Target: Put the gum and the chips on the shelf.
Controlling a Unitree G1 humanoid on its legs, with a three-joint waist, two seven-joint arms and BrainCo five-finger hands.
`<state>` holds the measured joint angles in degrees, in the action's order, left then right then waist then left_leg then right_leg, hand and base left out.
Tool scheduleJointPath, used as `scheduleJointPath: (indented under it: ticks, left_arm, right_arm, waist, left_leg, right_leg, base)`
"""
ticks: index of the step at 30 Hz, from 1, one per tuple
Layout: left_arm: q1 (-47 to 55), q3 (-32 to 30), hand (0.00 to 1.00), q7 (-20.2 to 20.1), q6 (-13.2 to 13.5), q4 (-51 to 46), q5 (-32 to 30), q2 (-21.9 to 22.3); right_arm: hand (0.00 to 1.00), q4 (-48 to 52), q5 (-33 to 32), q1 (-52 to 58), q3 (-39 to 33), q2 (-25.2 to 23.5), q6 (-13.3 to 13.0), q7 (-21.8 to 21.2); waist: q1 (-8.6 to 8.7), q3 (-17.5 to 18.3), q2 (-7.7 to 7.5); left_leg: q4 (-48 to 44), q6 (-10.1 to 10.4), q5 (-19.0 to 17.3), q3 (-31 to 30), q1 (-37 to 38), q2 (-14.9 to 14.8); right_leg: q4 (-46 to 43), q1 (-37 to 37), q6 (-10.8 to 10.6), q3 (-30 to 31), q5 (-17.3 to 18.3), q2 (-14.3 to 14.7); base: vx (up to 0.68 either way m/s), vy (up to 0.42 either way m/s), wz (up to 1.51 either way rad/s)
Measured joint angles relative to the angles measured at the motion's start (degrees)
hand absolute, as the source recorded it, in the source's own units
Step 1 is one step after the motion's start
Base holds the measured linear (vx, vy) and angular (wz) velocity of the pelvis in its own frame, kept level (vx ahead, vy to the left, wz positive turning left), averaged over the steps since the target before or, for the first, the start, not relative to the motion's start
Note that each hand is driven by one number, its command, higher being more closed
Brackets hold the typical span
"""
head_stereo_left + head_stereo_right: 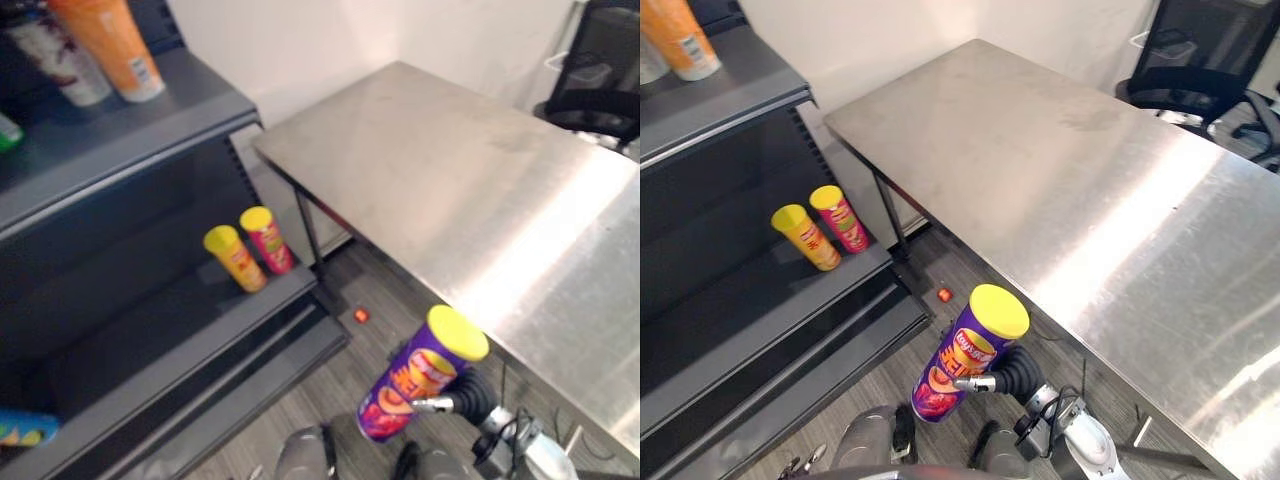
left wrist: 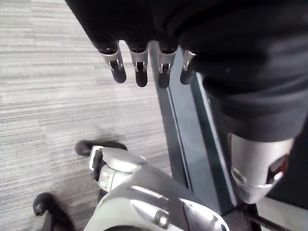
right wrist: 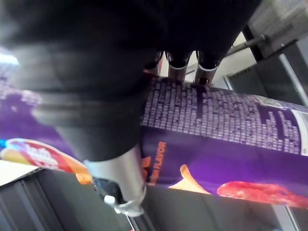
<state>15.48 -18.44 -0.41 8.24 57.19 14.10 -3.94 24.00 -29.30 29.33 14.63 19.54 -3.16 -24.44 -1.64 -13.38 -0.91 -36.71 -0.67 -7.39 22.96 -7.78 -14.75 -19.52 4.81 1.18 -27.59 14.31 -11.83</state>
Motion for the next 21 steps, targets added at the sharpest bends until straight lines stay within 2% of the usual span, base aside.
scheduleJointPath:
  ticks: [2, 3, 4, 5, 6, 8, 10, 12, 13, 14, 15, 16, 17, 18, 19, 20, 21]
  left_arm:
    - [-0.38, 0.07, 0.0, -0.19, 0.02, 0.01, -0.19, 0.25]
    - [-0.88, 0.14, 0.0, -0.6, 0.04, -0.1, -0.27, 0.71]
    - [-1.92, 0.16, 0.0, -0.9, 0.11, -0.29, -0.29, 0.69]
    - [-2.09, 0.18, 0.0, -1.09, 0.21, -0.5, -0.42, 0.52]
    - [-1.86, -0.04, 0.0, -1.21, 0.27, -0.17, -0.84, 0.18]
    - [-1.53, -0.23, 0.0, -1.21, 0.0, -0.02, -0.83, -0.17]
    - [-1.34, -1.32, 0.0, -1.09, -0.03, -0.04, -0.82, -0.28]
    - [-1.42, -1.61, 0.0, -0.99, -0.04, -0.08, -0.81, 0.04]
    - [-1.86, -2.47, 0.0, -0.98, -0.07, -0.06, -0.81, 0.2]
    - [-2.14, -2.48, 0.0, -0.93, -0.08, -0.05, -0.81, 0.34]
    - [-2.65, -1.9, 0.0, -0.95, -0.09, -0.04, -0.81, 0.72]
    - [-2.94, -0.1, 0.0, -0.86, -0.06, -0.73, -0.82, 1.54]
    - [-2.87, 0.19, 0.0, -0.76, -0.01, -0.72, -0.82, 1.59]
    - [-4.07, 0.16, 0.0, -0.13, -0.01, -0.55, -0.82, 1.23]
    - [-4.51, 0.15, 0.0, 0.2, 0.03, -0.66, -0.83, 0.98]
    - [-4.62, 0.15, 0.0, 0.32, 0.4, -0.72, -0.83, -0.46]
    - [-4.51, 0.18, 0.0, 0.35, 0.3, -0.24, -0.83, -0.8]
  right_arm:
    - [1.0, -0.03, -0.03, 1.67, -0.28, -0.77, 0.0, 0.01]
    - [1.0, -0.09, -0.03, 2.48, -0.61, -1.09, 0.01, 0.01]
    - [1.0, -0.59, -0.02, 2.67, -0.84, -1.91, 0.37, 0.15]
    - [1.0, -0.57, -0.02, 2.98, -0.81, -2.43, 0.45, 0.12]
    - [1.0, -0.1, -0.03, 4.07, -0.65, -2.91, 0.44, 0.03]
    - [1.0, -0.09, -0.02, 4.35, -0.57, -3.72, 0.44, -0.1]
    - [1.0, -0.03, 0.0, 4.37, -0.64, -4.33, 0.28, -0.06]
    - [1.0, -0.01, 0.12, 3.86, -0.33, -4.33, 0.25, -0.04]
    - [1.0, 0.03, 0.2, 3.57, -0.02, -4.58, 0.28, 0.05]
    - [1.0, 0.02, 0.2, 3.08, -0.08, -4.68, 0.2, 0.02]
    - [1.0, -0.21, 0.2, 2.2, -0.47, -4.81, 0.14, 0.08]
    - [1.0, -0.29, 0.23, 1.2, -1.2, -4.54, -0.05, 0.14]
    - [1.0, -0.76, 0.37, 0.63, -1.03, -4.33, -0.02, 0.1]
    - [1.0, -2.48, 0.89, -0.27, -0.64, -5.76, 0.02, 0.32]
    - [1.0, -2.7, 1.6, -0.28, -0.24, -6.5, 0.06, 0.37]
    - [1.0, -2.63, 2.07, -0.26, 1.52, -7.08, 0.07, 0.45]
    - [1.0, -2.63, 2.25, -0.24, 2.13, -7.16, 0.07, 0.46]
  waist:
    - [0.88, 0.62, 0.95]
    - [1.82, 2.24, 2.82]
    - [2.71, 2.35, 2.42]
    - [3.01, 2.59, 2.07]
    - [2.92, 4.13, 1.92]
    - [2.9, 4.83, 2.1]
    - [2.58, 6.31, 2.33]
    - [2.32, 6.9, 2.78]
    - [1.73, 6.32, 1.9]
    - [1.38, 6.15, 1.68]
    - [1.47, 5.95, 1.78]
    - [1.44, 5.76, 3.79]
    - [1.18, 5.78, 4.44]
    - [1.55, 5.59, 3.72]
    - [1.21, 4.96, 2.74]
    - [1.01, 3.96, 0.82]
    - [1.0, 3.78, 0.31]
  left_leg:
    - [-1.76, -0.62, -0.19, 4.6, 3.9, -3.96]
    - [0.29, -1.75, 2.73, 8.05, 6.44, -5.83]
    - [3.88, -1.71, 2.4, 12.14, 6.25, -4.94]
    - [4.89, -2.02, 2.68, 13.51, 6.03, -4.88]
    - [10.44, -1.96, 2.73, 15.89, 7.23, -2.88]
    - [13.38, -1.58, 2.91, 16.5, 8.42, -2.02]
    - [17.76, -0.25, 3.64, 17.0, 9.12, -0.23]
    - [19.47, 0.71, 4.33, 16.88, 8.69, 0.46]
    - [14.11, 1.83, 2.96, 16.68, 5.08, -1.03]
    - [15.43, 4.55, 0.87, 15.59, 3.96, 0.12]
    - [24.29, 5.93, 0.37, 14.14, 3.66, 3.91]
    - [37.96, 4.07, 9.08, 11.79, 3.6, 7.32]
    - [38.21, 2.94, 9.05, 12.57, 3.37, 7.01]
    - [37.08, 2.56, 8.69, 12.45, 3.41, 7.59]
    - [35.74, 2.04, 8.07, 12.72, 3.29, 7.54]
    - [32.14, 1.54, 5.47, 14.18, 3.27, 6.69]
    - [30.58, 1.34, 4.28, 14.97, 3.33, 6.2]
  right_leg:
    - [0.08, 0.38, -0.03, -3.33, 0.02, -0.22]
    - [-0.97, 1.54, -0.18, -6.3, 0.11, -0.91]
    - [-2.84, 2.17, -0.82, -8.86, -0.25, -2.57]
    - [-2.79, 1.89, -1.24, -10.03, -0.57, -3.47]
    - [-1.84, 0.16, -2.01, -13.83, -1.04, -5.25]
    - [-0.95, -1.88, -2.48, -16.64, -1.36, -5.6]
    - [0.5, -4.03, -3.26, -20.07, -1.87, -6.04]
    - [2.51, -4.3, -2.94, -21.22, -3.42, -5.46]
    - [5.29, -5.1, -2.69, -21.34, -5.21, -4.49]
    - [6.23, -5.21, -3.04, -21.29, -5.63, -4.88]
    - [6.91, -5.35, -4.23, -21.37, -6.38, -5.78]
    - [7.47, -5.17, -5.6, -21.41, -7.36, -5.28]
    - [7.59, -5.09, -6.16, -20.97, -7.38, -4.72]
    - [8.09, -5.22, -6.35, -20.33, -8.08, -5.04]
    - [8.23, -5.26, -6.45, -19.41, -8.71, -5.32]
    - [8.17, -5.17, -6.34, -16.62, -9.37, -5.58]
    - [7.78, -4.93, -6.34, -15.61, -9.37, -5.7]
  base:
    - [0.04, 0.042, 1.0]
    - [0.05, 0.096, 1.38]
    - [0.06, 0.102, 1.46]
    - [0.08, 0.155, 1.7]
    - [0.08, 0.12, 1.4]
    - [0.07, 0.089, 1.15]
    - [0.08, 0.111, 1.01]
    - [0.07, 0.097, 0.5]
    - [0.05, 0.102, 0.22]
    - [0.02, 0.161, 0.17]
    - [0.0, 0.251, 0.12]
    - [-0.01, 0.282, 0.02]
    - [0.0, 0.253, -0.01]
    - [0.03, 0.147, -0.07]
    - [0.06, 0.138, -0.23]
    - [0.06, 0.084, -0.45]
    - [0.05, 0.084, -0.76]
